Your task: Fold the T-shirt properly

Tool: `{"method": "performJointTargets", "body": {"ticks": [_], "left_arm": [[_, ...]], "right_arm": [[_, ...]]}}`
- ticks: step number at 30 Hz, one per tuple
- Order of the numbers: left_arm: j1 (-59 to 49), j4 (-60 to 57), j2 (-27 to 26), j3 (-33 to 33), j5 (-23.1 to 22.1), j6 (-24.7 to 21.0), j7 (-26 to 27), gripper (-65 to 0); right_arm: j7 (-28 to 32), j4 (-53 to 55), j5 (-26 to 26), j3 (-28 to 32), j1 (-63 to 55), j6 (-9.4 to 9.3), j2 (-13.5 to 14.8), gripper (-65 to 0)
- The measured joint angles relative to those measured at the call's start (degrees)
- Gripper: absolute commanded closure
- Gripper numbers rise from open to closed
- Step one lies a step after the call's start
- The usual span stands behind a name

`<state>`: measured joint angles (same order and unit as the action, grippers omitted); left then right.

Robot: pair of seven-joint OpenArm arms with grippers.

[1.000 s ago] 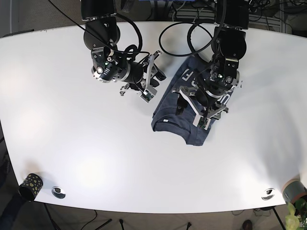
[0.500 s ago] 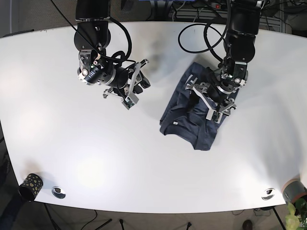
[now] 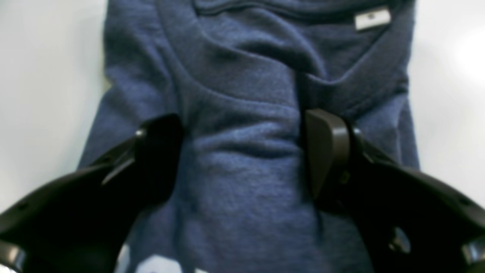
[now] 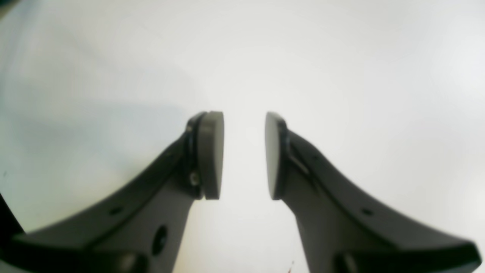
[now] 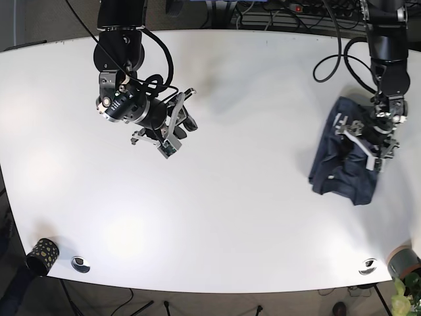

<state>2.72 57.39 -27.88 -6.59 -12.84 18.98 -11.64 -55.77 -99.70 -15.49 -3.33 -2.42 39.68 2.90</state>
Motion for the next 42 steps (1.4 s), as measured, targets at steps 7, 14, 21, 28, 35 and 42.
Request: {"method": "performJointTargets", "body": {"ticks": [7,14,21,28,35,42], "left_arm": [[-0.68,-5.97,-8.09,-1.99,2.29,-0.79,2.49,-45.3],[-1.2,-12.85,-13.88,-2.08,3.58,-1.42,4.92,-45.3],[-1.62,-15.5,-16.5,-2.05,4.28,-1.84,6.38,-45.3],[-2.78,-10.1,-17.55,-1.81,-1.01,-1.88,2.25,-45.3],[-5.57,1.46,-16.0,-2.49,-2.64,-2.49,2.78,-45.3],[-6.34,10.91,-6.56,-6.78,-2.47,-7.06,2.78,-44.9]], "right_arm": [[-0.02,0.0,0.02,0.07,-0.15,0.0,0.13,-16.6],[-0.24,-0.87,0.2,-0.04,-0.28,0.0,0.15,-16.6],[-0.02,-3.52,0.17,0.04,-0.15,0.0,0.92,-16.6],[0.0,-3.52,0.22,-0.02,-0.24,0.0,0.96,-16.6],[9.16,-3.54,8.9,-1.95,-0.55,0.37,2.99,-16.5],[26.75,-1.7,20.04,-6.01,-1.18,0.26,3.1,-16.5]]}}
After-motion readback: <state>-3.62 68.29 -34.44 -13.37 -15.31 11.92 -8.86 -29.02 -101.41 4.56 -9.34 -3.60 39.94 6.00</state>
